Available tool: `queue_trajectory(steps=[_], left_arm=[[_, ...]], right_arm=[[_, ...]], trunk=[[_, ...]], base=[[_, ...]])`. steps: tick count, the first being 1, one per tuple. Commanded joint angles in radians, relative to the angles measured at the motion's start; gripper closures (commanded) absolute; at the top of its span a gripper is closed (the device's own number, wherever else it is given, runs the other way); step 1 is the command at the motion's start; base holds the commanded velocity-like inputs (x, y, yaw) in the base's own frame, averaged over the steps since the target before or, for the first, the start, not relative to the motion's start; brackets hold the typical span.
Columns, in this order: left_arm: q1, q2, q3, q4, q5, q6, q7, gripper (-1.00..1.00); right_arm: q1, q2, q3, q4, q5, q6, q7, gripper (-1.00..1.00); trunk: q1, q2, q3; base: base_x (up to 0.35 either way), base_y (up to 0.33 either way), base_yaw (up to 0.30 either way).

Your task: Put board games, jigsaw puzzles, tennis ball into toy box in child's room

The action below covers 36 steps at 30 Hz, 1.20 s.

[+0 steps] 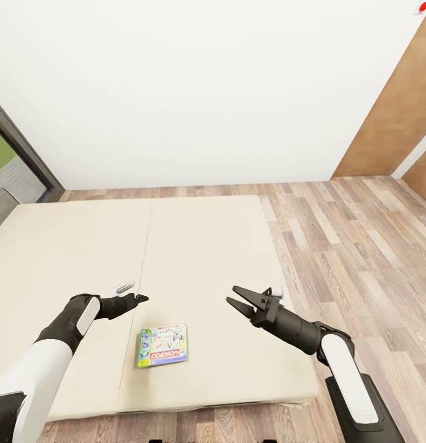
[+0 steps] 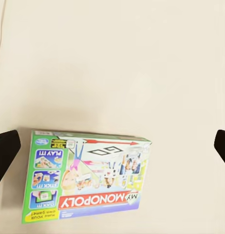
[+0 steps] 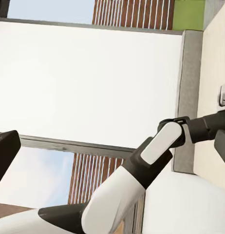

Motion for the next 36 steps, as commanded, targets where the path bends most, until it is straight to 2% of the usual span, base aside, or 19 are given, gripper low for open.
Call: queue_trajectory(steps=[1,13,24,29,36], left_arm=[[-0.001,0.0,0.004,-0.001,0.0,0.007,-0.003,-1.0],[-0.001,-0.003,0.005,-0.001,0.0,0.006,-0.003,-1.0],[-0.001,-0.004,0.006,-0.001,0.0,0.005,-0.003,-1.0],[-0.001,-0.004,0.006,-0.001,0.0,0.005,-0.003,-1.0],[-0.001,-0.004,0.006,-0.001,-0.001,0.005,-0.003,-1.0]], right_arm=[[-0.001,0.001,-0.002,0.0,0.004,0.004,0.005,-1.0],[-0.001,0.002,-0.003,0.0,0.004,0.001,0.004,-1.0],[-0.001,0.001,0.005,0.001,0.005,-0.031,0.0,-1.0],[-0.001,0.002,0.005,0.001,0.004,-0.033,-0.038,-1.0],[-0.001,0.002,0.005,0.001,0.004,-0.034,-0.058,-1.0]], trunk=[[0.0,-0.002,-0.003],[0.0,-0.002,-0.023],[0.0,-0.002,-0.041],[0.0,-0.002,-0.049],[0.0,-0.002,-0.061]], base=[[0.0,0.0,0.0],[0.0,0.0,0.0],[0.0,0.0,0.0],[0.0,0.0,0.0],[0.0,0.0,0.0]])
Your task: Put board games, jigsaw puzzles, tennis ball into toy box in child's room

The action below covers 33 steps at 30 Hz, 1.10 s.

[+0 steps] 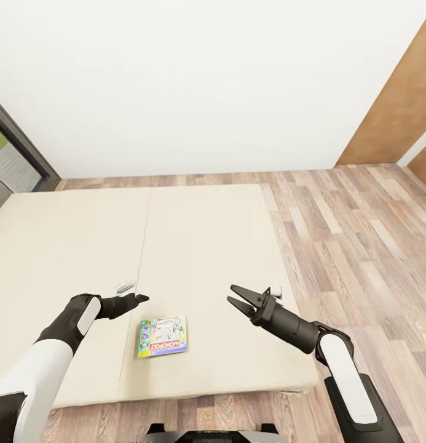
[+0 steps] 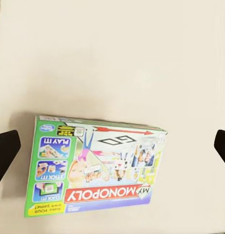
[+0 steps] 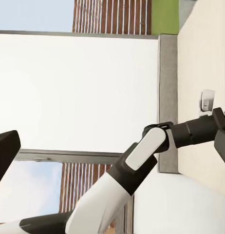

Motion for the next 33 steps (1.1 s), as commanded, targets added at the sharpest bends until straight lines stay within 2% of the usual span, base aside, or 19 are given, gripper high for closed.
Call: queue_trajectory(steps=[1,15,19,26,33], left_arm=[[-0.001,0.0,0.004,-0.001,0.0,0.007,-0.003,-1.0],[-0.001,0.0,0.004,0.0,0.0,0.007,-0.003,-1.0],[-0.001,0.0,0.004,0.0,0.0,0.007,-0.003,-1.0],[-0.001,0.0,0.004,0.0,-0.001,0.007,-0.003,-1.0],[-0.001,0.0,0.003,0.0,-0.001,0.006,-0.002,-1.0]], right_arm=[[-0.001,0.001,-0.001,0.0,0.004,0.003,0.003,-1.0],[-0.001,0.002,-0.002,0.001,0.006,0.002,-0.005,-1.0],[-0.001,0.002,-0.001,0.002,0.006,-0.005,-0.027,-1.0],[-0.001,0.002,0.001,0.001,0.002,-0.016,-0.106,-1.0],[-0.001,0.002,0.002,0.0,0.001,-0.018,-0.122,-1.0]], trunk=[[0.0,-0.002,-0.003],[0.0,-0.002,-0.026],[0.0,-0.002,-0.033],[0.0,-0.002,-0.044],[0.0,-0.002,-0.056]], base=[[0.0,0.0,0.0],[0.0,0.0,0.0],[0.0,0.0,0.0],[0.0,0.0,0.0],[0.0,0.0,0.0]])
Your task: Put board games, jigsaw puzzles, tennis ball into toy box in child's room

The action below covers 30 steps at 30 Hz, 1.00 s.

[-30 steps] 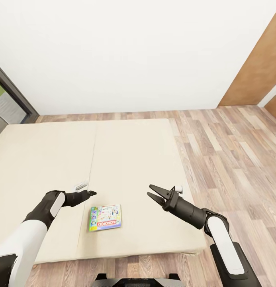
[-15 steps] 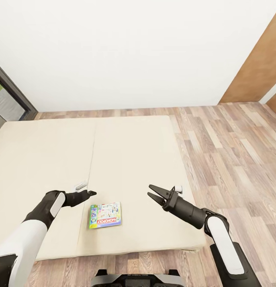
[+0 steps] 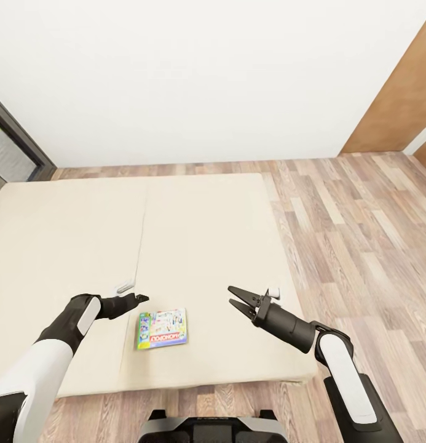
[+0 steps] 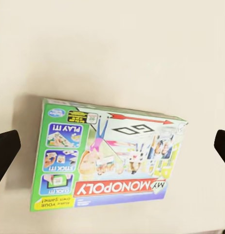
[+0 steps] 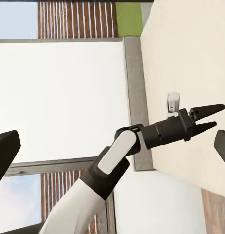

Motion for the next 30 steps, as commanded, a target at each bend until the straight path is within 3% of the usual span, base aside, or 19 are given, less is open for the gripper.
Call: queue_trajectory(steps=[1,21,30], left_arm=[[0.0,0.0,0.005,-0.001,0.0,0.007,-0.003,-1.0],[0.0,-0.001,0.004,0.0,0.001,-0.012,-0.003,-1.0],[-0.006,-0.006,-0.022,-0.006,-0.001,-0.021,0.003,-1.0]], right_arm=[[-0.001,0.001,-0.001,0.0,0.006,0.003,0.006,-1.0],[-0.001,0.001,-0.001,0.0,0.006,-0.001,0.003,-1.0],[-0.001,0.009,0.006,0.005,0.013,-0.009,-0.001,-1.0]], trunk=[[0.0,-0.002,-0.003],[0.0,-0.002,-0.035],[0.0,-0.002,-0.038]], base=[[0.0,0.0,0.0],[0.0,0.0,0.0],[0.0,0.0,0.0]])
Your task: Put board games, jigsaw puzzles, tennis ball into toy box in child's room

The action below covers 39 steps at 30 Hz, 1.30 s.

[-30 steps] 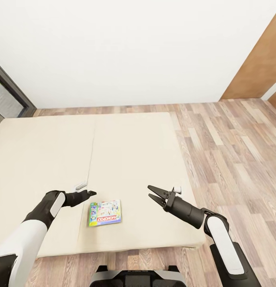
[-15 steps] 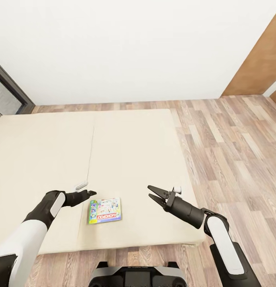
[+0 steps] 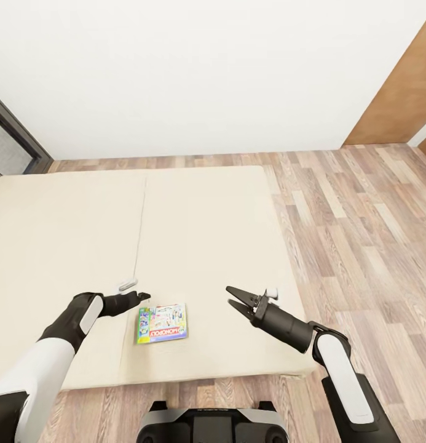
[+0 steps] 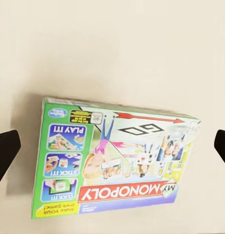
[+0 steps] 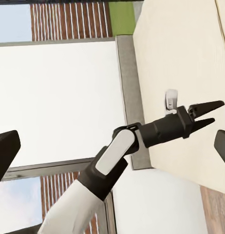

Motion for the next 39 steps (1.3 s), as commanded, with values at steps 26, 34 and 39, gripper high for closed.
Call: queue_trajectory(steps=[26,34,39], left_arm=[[-0.007,-0.002,0.004,-0.02,-0.003,-0.009,0.0,-1.0],[-0.007,-0.002,0.004,-0.02,-0.004,-0.009,0.001,-1.0],[-0.007,-0.002,0.004,-0.02,-0.005,-0.008,0.002,-1.0]], right_arm=[[-0.001,0.062,0.037,0.021,0.108,-0.048,0.009,-1.0],[-0.001,0.063,0.037,0.02,0.11,-0.049,0.009,-1.0],[-0.001,0.063,0.036,0.019,0.11,-0.049,0.009,-1.0]], trunk=[[0.001,-0.002,-0.001],[0.001,-0.002,-0.001],[0.001,-0.002,-0.001]], base=[[0.0,0.0,0.0],[0.0,0.0,0.0],[0.0,0.0,0.0]])
